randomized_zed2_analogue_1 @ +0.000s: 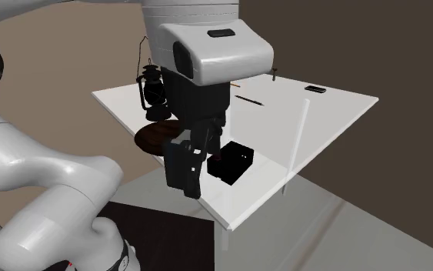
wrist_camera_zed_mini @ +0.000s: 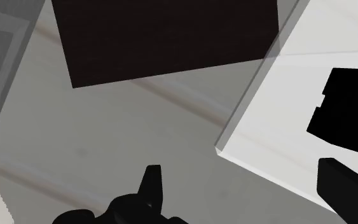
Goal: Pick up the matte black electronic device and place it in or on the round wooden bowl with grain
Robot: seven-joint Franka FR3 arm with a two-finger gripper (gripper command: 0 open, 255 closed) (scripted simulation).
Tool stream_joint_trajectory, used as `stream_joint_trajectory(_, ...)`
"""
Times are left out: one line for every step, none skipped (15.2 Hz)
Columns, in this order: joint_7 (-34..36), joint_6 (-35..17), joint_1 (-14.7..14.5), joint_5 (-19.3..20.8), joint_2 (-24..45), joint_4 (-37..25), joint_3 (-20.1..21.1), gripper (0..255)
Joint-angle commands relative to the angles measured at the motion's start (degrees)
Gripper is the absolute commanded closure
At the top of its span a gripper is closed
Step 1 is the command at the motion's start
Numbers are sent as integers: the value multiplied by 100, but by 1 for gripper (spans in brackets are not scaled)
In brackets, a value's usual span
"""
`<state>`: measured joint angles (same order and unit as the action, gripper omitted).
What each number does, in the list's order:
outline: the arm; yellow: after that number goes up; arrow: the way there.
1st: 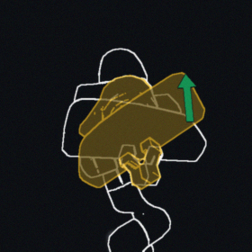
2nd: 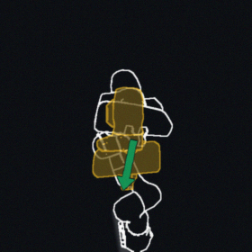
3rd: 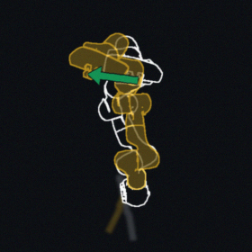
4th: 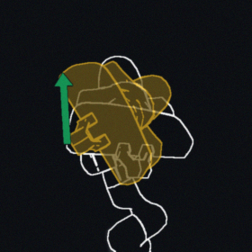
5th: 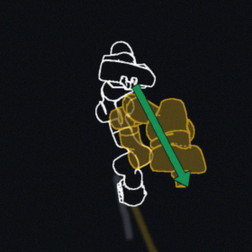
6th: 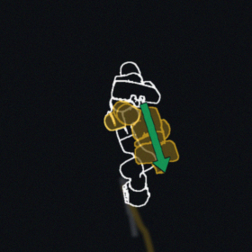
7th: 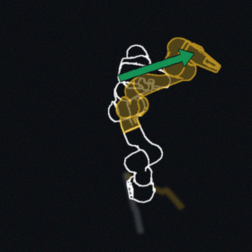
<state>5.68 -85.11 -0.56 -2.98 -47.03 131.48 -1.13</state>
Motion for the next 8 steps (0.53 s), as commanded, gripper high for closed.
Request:
stream_joint_trajectory(0,0,0,0,0,0,0,0)
stream_joint_trajectory(99,-135,-49,-40,-16,68,157,0)
stream_joint_trajectory(197,-271,-97,-78,-24,130,315,0)
stream_joint_trajectory(297,-408,-144,-113,-25,186,474,0)
stream_joint_trajectory(397,-546,-193,-144,-16,237,634,0)
stream_joint_trajectory(498,-685,-239,-172,0,281,795,0)
stream_joint_trajectory(599,-824,-283,-197,24,319,957,0)
stream_joint_trajectory(702,-964,-325,-216,57,352,1120,0)
